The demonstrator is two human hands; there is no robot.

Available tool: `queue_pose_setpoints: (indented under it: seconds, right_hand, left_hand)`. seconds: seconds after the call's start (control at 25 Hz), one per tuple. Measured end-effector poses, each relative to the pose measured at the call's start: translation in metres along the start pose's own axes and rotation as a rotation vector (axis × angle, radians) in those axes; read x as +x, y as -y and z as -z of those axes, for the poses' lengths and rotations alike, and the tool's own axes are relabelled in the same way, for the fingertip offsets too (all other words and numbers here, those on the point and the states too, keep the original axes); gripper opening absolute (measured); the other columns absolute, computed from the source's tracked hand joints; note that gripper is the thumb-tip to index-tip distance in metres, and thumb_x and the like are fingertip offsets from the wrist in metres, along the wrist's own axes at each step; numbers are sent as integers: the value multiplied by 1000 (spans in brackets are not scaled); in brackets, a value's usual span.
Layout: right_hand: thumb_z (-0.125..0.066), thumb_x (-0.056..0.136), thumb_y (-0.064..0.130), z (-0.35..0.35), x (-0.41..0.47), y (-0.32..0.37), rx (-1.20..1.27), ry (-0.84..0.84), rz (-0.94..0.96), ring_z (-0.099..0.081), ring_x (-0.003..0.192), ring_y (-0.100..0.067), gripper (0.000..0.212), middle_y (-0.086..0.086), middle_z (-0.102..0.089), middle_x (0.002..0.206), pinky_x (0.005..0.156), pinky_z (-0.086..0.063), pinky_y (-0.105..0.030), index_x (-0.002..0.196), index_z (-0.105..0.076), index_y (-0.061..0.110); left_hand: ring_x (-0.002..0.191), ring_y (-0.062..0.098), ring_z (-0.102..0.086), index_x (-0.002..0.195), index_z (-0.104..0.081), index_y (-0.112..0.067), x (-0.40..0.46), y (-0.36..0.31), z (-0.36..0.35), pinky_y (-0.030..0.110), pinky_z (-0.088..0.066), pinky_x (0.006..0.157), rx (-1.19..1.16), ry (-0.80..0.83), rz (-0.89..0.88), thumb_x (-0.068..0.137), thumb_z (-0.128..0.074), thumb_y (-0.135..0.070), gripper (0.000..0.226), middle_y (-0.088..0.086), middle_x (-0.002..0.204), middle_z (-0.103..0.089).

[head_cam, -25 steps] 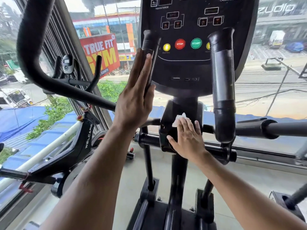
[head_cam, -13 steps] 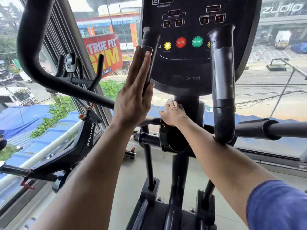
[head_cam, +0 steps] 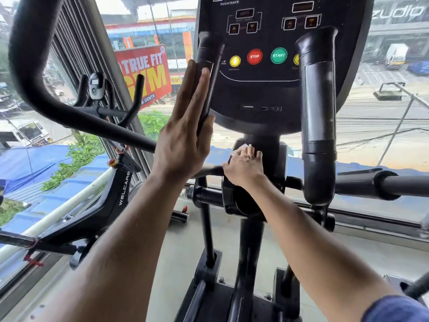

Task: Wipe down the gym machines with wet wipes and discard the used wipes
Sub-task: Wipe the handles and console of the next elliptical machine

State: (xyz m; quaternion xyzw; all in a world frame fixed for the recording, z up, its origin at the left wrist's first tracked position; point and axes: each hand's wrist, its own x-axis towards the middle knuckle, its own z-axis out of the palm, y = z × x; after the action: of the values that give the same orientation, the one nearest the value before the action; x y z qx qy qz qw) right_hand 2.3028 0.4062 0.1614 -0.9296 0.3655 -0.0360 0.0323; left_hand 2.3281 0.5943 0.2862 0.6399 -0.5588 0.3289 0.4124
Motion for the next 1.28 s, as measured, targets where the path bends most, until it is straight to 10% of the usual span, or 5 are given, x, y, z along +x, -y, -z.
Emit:
queue_pose_setpoints:
  seconds: [0.16,0.6,0.76,1.12,1.28]
  right_hand:
    - [-32,110,42,31,-45,-46,219,13,-142,-8,156,-30,74,-22,-14,166,111,6,-29,156,-8,-12]
    - [-36,110,31,31,-22,-60,497,-22,-230,-2,157,-28,70,-22,-4,168,107,5,-21,157,-2,-8]
    - [-21,104,57,-14,-37,-34,216,-43,-46,4,158,-28,81,-17,-4,170,125,10,-40,160,-8,0]
    - [-25,101,52,-54,-64,-60,37,-403,106,-23,154,-31,77,-19,-30,163,122,18,-36,157,-28,-2]
    - [-23,99,24,-83,-76,-97,94,-441,74,-28,151,-32,64,-7,-26,167,119,-19,-67,160,-21,5]
  left_hand:
    - [140,-29,1,158,-31,2,-1,-2,-1,32,-30,104,-5,3,18,102,-54,0,61,22,168,-21]
    - [137,-31,0,157,-32,6,-1,-1,-1,33,-22,104,7,-7,11,102,-55,1,60,26,166,-23]
    - [142,-26,-1,154,-33,10,2,-1,-1,-4,-14,103,14,-15,-22,100,-56,5,59,31,164,-25]
    - [146,-21,0,154,-32,10,2,-5,1,-6,-5,104,49,-14,-34,100,-55,7,60,32,163,-25]
    - [146,-21,-1,154,-32,11,2,-6,1,-8,-6,105,56,-23,-42,100,-55,6,59,32,163,-26]
